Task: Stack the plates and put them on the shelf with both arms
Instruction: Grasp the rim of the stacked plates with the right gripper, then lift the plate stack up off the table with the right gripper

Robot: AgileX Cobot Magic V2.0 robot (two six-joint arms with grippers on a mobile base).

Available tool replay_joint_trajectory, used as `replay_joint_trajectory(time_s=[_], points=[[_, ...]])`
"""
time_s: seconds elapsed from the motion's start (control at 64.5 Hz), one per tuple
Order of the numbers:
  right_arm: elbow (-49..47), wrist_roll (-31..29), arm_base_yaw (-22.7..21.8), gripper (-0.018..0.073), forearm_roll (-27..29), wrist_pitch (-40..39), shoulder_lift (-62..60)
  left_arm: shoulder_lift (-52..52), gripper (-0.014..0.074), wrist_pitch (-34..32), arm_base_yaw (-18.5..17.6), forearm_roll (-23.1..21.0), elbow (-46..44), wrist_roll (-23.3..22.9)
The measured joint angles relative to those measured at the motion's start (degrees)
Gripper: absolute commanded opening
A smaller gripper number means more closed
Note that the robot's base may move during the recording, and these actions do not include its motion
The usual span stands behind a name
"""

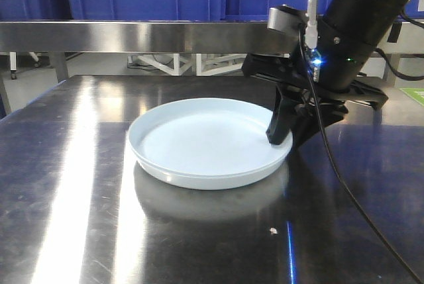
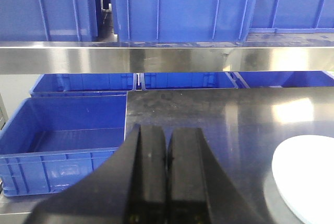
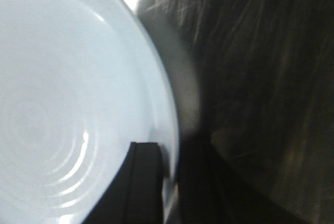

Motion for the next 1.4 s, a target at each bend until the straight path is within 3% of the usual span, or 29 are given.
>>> replay_joint_trajectory(time_s=[0.186,0.31,0.527,0.884,1.396], points=[[0.0,0.6,0.1,0.0056,0.4,-1.2,-0.1,0.0,0.0082,0.0,0.0,0.0,0.0,0.0],[0.5,0.6,0.4,0.0056,-2.5,-4.3,-2.3,0.0,0.0082,0.0,0.0,0.0,0.0,0.0],[7.0,0.5,-0.5,0.0056,-12.4,-19.4,-11.8,0.0,0.0082,0.0,0.0,0.0,0.0,0.0],[24.1,0.5,-8.1,0.0056,-14.0,-41.2,-28.4,0.0,0.0082,0.0,0.0,0.0,0.0,0.0],[43.5,0.5,-9.2,0.0056,-14.0,-44.5,-57.2,0.0,0.0082,0.0,0.0,0.0,0.0,0.0]])
